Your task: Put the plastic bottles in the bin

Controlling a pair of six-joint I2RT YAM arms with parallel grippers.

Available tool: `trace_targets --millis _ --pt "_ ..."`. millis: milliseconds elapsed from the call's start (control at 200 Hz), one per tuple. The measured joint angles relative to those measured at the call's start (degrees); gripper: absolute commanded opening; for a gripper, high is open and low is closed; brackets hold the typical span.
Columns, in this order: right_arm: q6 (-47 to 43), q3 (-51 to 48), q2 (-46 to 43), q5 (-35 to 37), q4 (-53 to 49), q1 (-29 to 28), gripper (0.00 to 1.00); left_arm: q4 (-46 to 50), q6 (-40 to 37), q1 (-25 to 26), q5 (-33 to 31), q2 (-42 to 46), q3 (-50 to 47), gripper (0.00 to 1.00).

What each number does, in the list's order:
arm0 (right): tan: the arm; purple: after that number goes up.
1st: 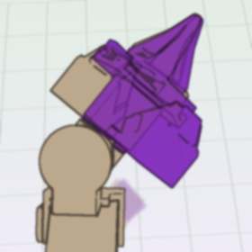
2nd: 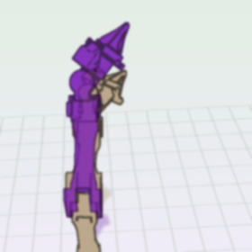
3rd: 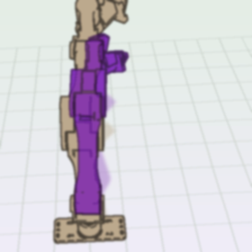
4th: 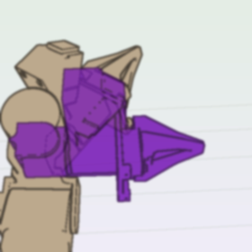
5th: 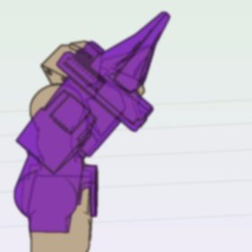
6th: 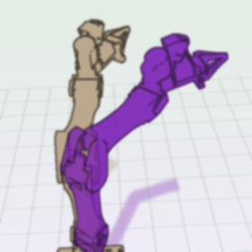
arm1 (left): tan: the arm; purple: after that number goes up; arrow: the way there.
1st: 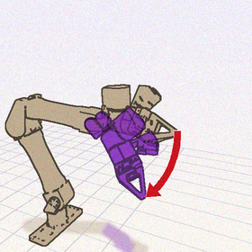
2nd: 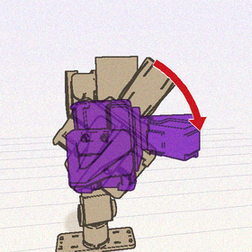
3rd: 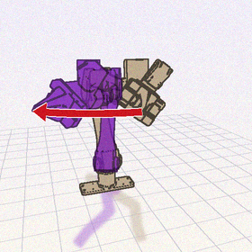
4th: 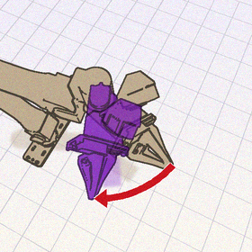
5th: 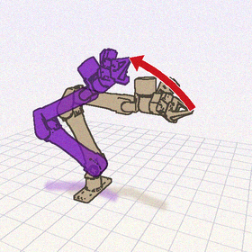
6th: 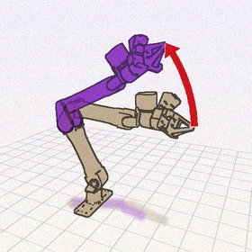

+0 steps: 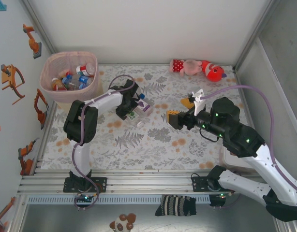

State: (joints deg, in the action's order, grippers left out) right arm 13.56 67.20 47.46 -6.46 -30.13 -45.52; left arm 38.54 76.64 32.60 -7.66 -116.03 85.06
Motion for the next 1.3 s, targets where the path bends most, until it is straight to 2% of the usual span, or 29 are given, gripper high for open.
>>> trace_targets --millis 250,601,841,1046,1182,1302 --pt "0.0 -0.02 -0.24 0.11 -0.11 0.0 0.86 0.09 -2.54 0.57 -1.57 2.97 -0.09 0.63" --pt "-0.02 -0.04 -0.07 0.07 -0.07 0.0 0.86 0.0 -9.16 1.36 -7.04 20.59 1.73 0.61" --pt "-0.02 -0.04 0.48 -0.11 -0.02 0.0 0.86 -0.83 -12.15 -1.38 -8.07 29.9 6.71 0.59" --pt "-0.02 -0.04 0.85 -0.35 0.59 0.0 0.86 -1.11 -12.74 -8.26 -8.31 36.24 9.55 0.58" --pt "-0.02 -0.04 1.25 -0.72 0.83 0.0 0.86 -1.57 -11.39 -16.94 -7.19 39.85 9.77 0.59" --pt "-0.02 -0.04 1.51 -1.16 0.85 0.0 0.86 -1.95 -8.02 -25.94 -3.52 40.65 10.16 0.59"
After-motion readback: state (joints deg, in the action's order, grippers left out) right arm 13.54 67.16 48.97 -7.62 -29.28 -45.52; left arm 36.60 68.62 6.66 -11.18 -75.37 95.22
